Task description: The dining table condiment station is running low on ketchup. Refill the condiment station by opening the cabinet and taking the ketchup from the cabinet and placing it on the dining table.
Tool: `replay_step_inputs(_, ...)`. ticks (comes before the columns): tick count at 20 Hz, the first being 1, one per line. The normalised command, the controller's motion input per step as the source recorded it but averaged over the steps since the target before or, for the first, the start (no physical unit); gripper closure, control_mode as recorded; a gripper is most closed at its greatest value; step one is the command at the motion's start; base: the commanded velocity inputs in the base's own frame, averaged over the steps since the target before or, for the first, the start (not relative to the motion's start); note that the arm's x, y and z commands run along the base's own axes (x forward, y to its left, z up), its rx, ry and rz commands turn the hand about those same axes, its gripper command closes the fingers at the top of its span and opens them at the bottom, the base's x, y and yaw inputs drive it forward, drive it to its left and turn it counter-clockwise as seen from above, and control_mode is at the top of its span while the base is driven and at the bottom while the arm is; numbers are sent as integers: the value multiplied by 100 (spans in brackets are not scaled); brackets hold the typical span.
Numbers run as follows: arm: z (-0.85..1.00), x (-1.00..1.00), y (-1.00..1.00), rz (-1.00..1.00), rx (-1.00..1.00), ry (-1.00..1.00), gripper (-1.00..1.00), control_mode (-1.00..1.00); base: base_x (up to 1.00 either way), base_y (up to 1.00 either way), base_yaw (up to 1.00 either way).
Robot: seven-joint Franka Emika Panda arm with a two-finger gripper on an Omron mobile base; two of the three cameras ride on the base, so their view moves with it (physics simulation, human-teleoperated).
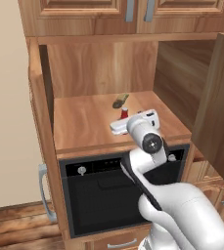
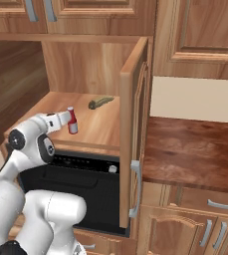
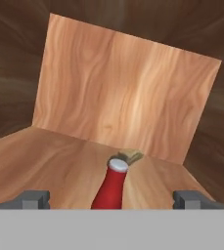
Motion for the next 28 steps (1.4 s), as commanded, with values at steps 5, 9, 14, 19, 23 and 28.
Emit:
replay_step_inputs(5,-14,1,1,0,1,0,-100,-100,0,0,0)
replay_step_inputs(9,-3,8,3,0,3,3,-100,-100,0,0,0)
replay_step_inputs(14,0,8,0,0,13,2,-100,-100,0,0,0)
replay_step_inputs(19,0,1,0,0,20,4,-100,-100,0,0,0)
replay_step_inputs(23,0,3,0,0,9,1,-100,-100,0,0,0)
replay_step_inputs(28,0,15,0,0,1,1,-100,-100,0,0,0)
